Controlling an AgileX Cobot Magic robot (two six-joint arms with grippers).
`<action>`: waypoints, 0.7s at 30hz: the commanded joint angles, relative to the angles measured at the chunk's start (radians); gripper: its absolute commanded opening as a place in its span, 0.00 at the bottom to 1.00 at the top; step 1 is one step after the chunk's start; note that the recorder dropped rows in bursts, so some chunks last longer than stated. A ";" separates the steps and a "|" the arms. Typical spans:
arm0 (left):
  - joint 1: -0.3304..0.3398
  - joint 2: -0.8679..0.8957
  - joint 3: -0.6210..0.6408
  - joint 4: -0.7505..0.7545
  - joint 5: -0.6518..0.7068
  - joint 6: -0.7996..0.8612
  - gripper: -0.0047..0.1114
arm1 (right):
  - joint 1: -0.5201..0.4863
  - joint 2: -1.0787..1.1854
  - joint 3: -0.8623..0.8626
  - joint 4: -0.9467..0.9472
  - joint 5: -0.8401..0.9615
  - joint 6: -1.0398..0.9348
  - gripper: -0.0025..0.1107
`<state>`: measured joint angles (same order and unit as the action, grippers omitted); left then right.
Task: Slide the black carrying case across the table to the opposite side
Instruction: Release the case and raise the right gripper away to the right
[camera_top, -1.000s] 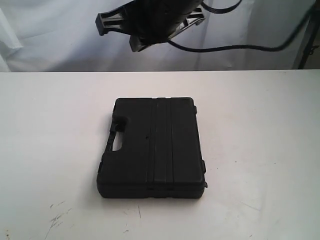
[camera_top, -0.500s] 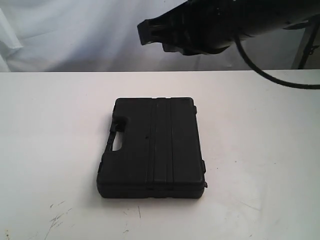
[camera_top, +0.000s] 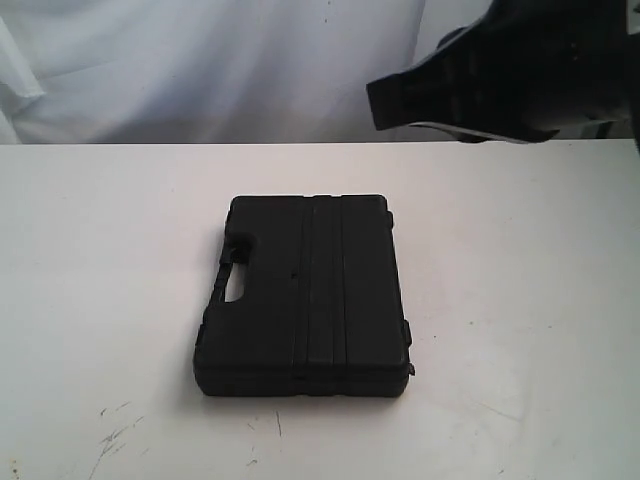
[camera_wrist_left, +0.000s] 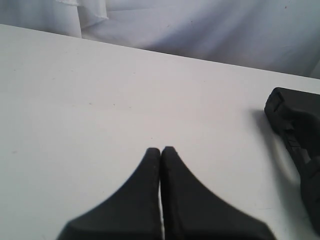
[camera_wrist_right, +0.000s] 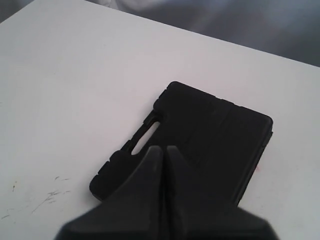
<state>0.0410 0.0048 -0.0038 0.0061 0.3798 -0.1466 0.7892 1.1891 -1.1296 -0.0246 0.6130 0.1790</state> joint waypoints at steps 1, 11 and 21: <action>-0.007 -0.005 0.004 -0.006 -0.013 -0.003 0.04 | 0.001 -0.054 0.007 -0.011 0.029 0.000 0.02; -0.007 -0.005 0.004 -0.006 -0.013 -0.003 0.04 | 0.001 -0.110 0.007 -0.045 0.029 0.000 0.02; -0.007 -0.005 0.004 -0.006 -0.013 -0.001 0.04 | -0.059 -0.255 0.113 -0.083 -0.015 -0.002 0.02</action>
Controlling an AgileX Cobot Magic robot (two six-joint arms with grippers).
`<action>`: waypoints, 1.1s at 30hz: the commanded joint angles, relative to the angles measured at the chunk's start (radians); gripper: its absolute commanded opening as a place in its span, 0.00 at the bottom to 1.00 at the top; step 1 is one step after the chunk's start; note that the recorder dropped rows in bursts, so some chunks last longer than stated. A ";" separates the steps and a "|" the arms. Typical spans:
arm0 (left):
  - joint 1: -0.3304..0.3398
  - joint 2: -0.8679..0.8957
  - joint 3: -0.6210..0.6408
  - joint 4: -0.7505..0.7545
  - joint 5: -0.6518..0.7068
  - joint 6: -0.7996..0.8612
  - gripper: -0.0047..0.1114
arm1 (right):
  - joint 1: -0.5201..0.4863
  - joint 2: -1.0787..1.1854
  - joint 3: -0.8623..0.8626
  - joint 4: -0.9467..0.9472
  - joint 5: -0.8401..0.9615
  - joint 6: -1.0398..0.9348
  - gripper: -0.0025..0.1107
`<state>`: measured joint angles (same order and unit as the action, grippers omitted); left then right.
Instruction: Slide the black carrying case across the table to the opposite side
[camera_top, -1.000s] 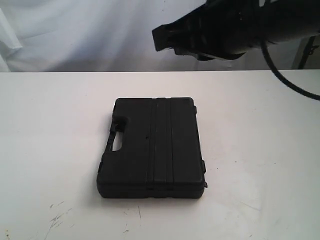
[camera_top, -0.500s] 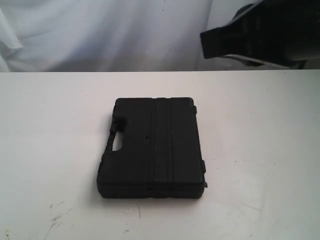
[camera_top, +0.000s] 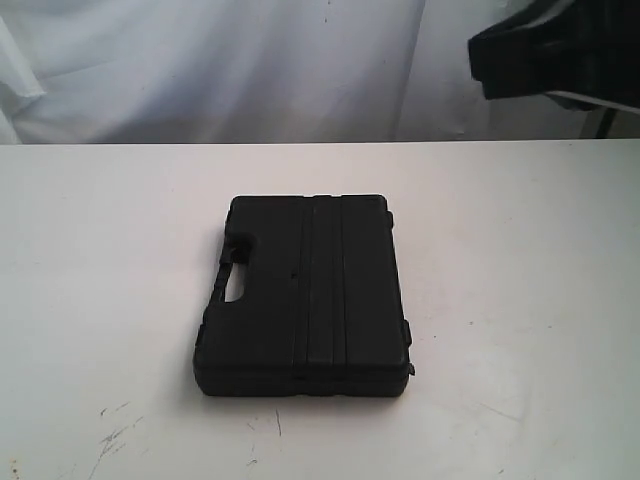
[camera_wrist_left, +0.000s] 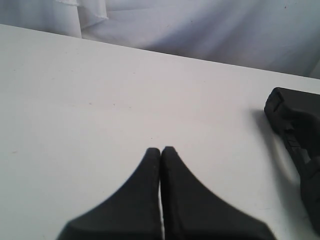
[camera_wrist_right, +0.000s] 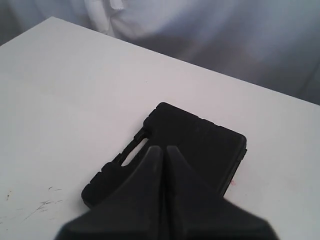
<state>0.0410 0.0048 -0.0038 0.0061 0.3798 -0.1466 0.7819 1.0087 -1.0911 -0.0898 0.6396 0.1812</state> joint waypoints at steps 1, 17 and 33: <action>-0.007 -0.005 0.004 -0.006 -0.013 -0.001 0.04 | -0.073 -0.096 0.102 -0.014 -0.065 -0.004 0.02; -0.007 -0.005 0.004 -0.006 -0.013 -0.001 0.04 | -0.529 -0.647 0.639 -0.001 -0.361 -0.002 0.02; -0.007 -0.005 0.004 -0.006 -0.013 -0.003 0.04 | -0.607 -0.868 0.797 -0.056 -0.347 -0.067 0.02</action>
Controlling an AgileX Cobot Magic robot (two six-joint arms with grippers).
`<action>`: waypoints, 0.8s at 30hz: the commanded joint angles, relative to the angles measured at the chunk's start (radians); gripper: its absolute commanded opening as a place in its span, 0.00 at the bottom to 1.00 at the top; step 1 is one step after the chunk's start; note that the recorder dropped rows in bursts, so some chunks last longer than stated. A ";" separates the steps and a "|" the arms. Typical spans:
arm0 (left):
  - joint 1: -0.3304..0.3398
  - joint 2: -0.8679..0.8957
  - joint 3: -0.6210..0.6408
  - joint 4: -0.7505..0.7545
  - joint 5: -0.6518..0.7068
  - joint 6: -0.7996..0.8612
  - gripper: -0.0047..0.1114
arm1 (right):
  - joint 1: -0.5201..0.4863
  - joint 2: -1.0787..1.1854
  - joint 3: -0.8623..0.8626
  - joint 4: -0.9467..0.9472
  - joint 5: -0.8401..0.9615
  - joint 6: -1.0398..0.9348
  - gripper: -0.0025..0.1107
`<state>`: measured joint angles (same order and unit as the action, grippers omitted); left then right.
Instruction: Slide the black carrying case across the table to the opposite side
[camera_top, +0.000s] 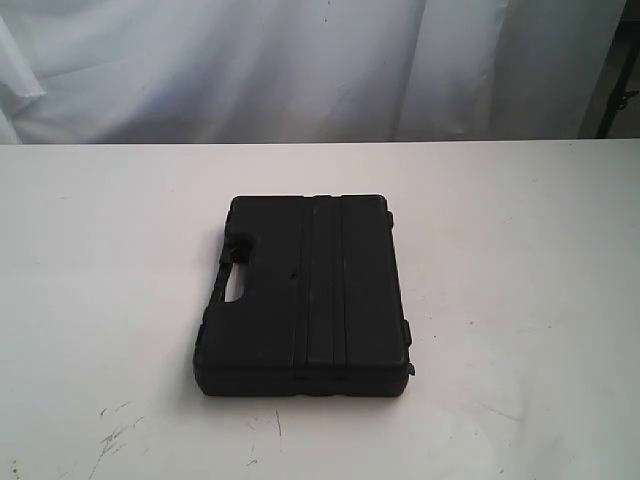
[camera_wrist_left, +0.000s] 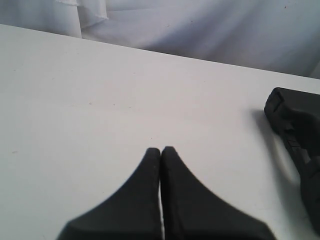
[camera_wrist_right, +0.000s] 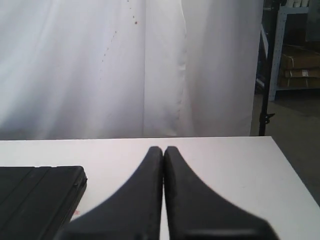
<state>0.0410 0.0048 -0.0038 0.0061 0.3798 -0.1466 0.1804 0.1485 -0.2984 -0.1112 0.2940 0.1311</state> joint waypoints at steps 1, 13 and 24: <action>-0.007 -0.005 0.004 -0.006 -0.013 -0.003 0.04 | -0.006 -0.008 0.005 -0.039 0.004 -0.017 0.02; -0.007 -0.005 0.004 -0.006 -0.013 -0.001 0.04 | -0.006 -0.147 0.128 -0.030 -0.007 0.022 0.02; -0.007 -0.005 0.004 -0.006 -0.013 -0.001 0.04 | -0.006 -0.149 0.256 -0.030 -0.077 0.004 0.02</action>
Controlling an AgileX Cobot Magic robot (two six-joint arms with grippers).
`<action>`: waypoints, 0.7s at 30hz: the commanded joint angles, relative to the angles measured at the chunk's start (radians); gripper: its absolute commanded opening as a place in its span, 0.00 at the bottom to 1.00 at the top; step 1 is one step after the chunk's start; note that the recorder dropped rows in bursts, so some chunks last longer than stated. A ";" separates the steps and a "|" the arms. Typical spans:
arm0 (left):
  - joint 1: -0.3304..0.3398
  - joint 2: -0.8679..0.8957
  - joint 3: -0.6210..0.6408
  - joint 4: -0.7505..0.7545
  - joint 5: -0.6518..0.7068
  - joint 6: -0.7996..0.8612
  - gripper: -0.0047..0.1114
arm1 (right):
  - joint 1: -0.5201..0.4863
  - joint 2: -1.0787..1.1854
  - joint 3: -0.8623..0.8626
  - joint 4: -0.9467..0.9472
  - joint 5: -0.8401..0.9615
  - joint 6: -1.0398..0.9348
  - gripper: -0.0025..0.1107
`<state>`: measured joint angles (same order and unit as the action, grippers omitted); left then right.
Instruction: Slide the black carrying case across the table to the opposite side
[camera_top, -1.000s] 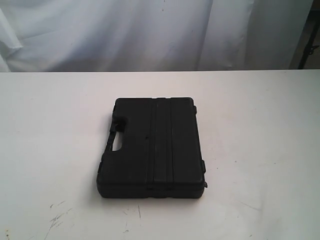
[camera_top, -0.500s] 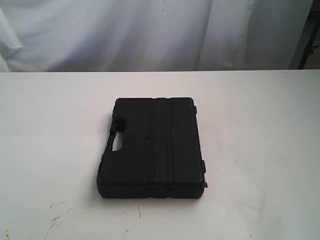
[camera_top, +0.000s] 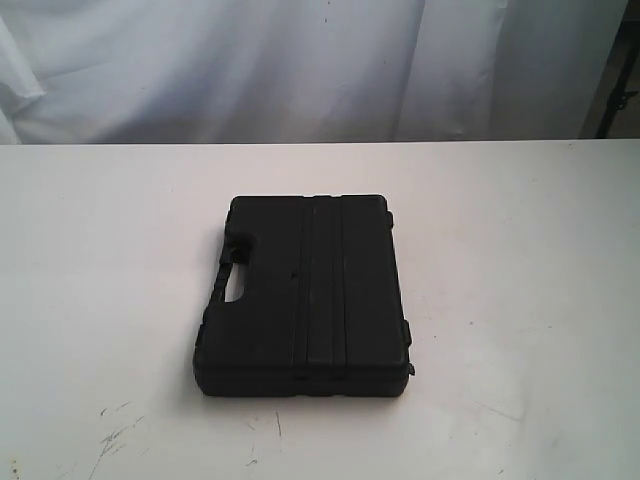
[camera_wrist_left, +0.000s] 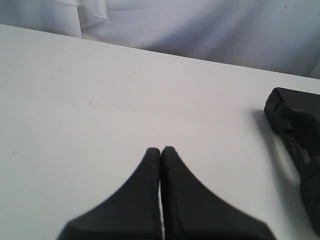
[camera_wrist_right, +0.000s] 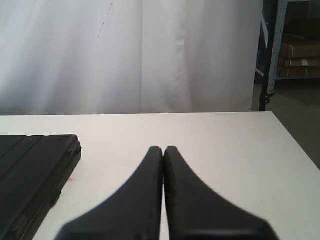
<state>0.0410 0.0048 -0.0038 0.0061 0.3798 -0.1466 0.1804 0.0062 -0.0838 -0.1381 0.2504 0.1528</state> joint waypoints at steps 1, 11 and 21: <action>-0.007 -0.005 0.004 -0.006 -0.013 -0.001 0.04 | -0.006 -0.006 0.050 -0.003 -0.041 -0.026 0.02; -0.007 -0.005 0.004 -0.006 -0.013 -0.001 0.04 | -0.042 -0.006 0.084 0.083 -0.086 -0.110 0.02; -0.007 -0.005 0.004 -0.006 -0.013 -0.003 0.04 | -0.042 -0.006 0.084 0.146 0.073 -0.153 0.02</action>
<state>0.0410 0.0048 -0.0038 0.0061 0.3798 -0.1466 0.1467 0.0062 -0.0035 0.0000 0.2615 -0.0142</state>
